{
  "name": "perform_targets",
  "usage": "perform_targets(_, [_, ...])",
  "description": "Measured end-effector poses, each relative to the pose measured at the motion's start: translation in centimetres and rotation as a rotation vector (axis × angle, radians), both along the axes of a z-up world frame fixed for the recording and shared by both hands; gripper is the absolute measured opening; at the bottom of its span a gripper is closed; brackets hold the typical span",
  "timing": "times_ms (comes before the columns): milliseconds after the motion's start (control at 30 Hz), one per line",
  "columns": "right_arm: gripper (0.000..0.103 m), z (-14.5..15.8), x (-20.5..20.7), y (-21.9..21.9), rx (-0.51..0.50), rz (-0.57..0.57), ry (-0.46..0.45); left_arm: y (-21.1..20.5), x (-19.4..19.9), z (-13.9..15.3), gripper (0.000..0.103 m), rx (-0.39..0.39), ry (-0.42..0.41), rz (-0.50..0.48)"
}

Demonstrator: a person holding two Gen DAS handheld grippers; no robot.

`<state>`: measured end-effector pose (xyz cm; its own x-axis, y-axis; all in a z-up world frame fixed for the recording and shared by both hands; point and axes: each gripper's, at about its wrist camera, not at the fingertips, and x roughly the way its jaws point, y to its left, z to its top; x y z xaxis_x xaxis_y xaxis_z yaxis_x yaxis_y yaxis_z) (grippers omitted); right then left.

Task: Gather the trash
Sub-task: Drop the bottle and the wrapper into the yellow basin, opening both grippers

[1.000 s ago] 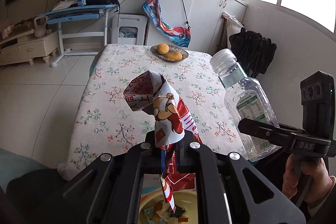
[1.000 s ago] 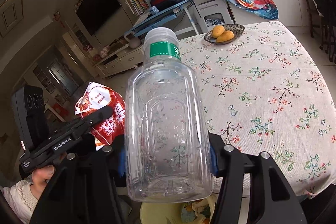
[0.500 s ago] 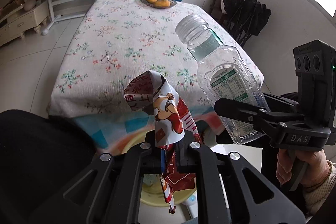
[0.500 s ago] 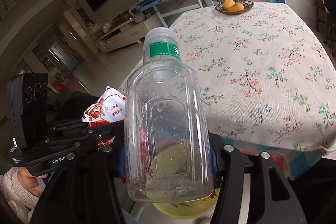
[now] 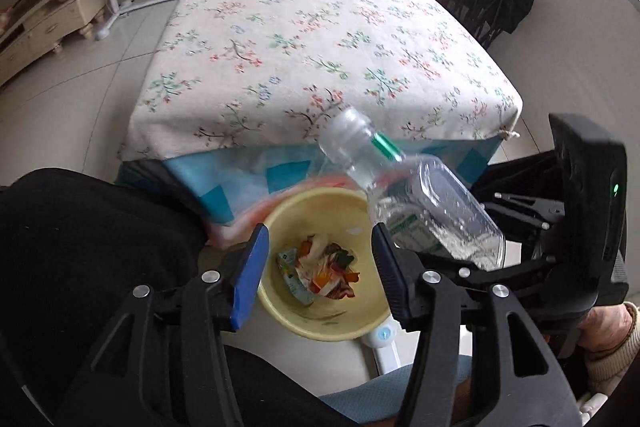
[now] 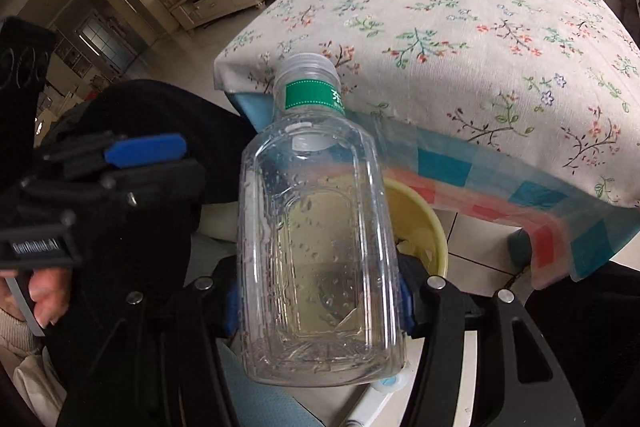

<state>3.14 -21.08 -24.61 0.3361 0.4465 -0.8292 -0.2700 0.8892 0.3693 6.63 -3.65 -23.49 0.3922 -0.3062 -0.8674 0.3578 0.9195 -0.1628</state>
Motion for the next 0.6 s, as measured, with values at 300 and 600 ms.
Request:
perform_targets(300, [0.071,1.8,-0.2,0.7,-0.102,-0.001,-0.068,3.7,-0.3,6.5,0.083,-0.111,-0.330,0.195])
perform_targets(600, [0.091,9.1,-2.0,0.2,-0.250,-0.163,-0.321,4.2,-1.7,12.4,0.096,-0.144,-0.560,0.285])
